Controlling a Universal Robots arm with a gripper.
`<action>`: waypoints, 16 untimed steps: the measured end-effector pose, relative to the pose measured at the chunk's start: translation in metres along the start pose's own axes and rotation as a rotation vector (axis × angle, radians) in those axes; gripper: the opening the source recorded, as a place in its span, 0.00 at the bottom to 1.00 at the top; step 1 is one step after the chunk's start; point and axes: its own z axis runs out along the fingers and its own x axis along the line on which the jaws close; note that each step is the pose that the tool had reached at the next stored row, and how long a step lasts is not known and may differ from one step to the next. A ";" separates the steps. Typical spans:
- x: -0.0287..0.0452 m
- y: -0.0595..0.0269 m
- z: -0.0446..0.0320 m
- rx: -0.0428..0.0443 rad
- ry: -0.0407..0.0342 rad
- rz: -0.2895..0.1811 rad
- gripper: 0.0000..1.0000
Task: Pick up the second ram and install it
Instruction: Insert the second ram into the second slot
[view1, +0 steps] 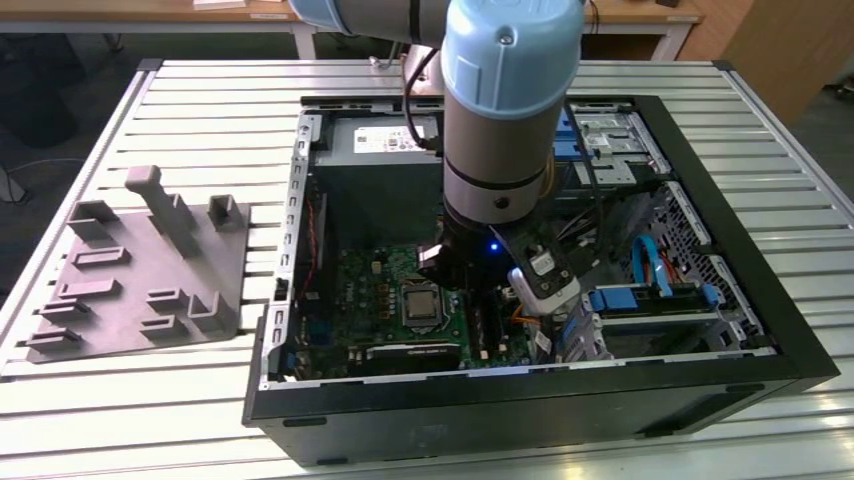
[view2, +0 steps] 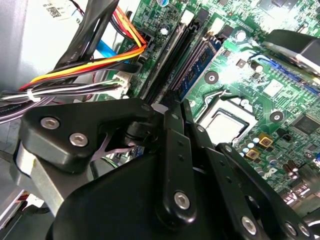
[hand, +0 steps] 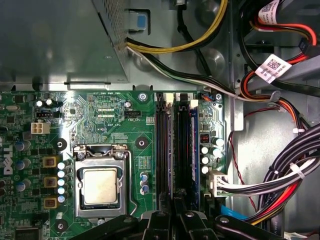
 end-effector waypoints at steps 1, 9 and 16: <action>0.0000 0.0003 0.0000 0.0000 0.0001 -0.001 0.14; 0.0000 0.0019 -0.0002 -0.0008 0.0003 -0.009 0.14; -0.0042 0.0020 -0.0001 -0.0027 0.0006 -0.011 0.14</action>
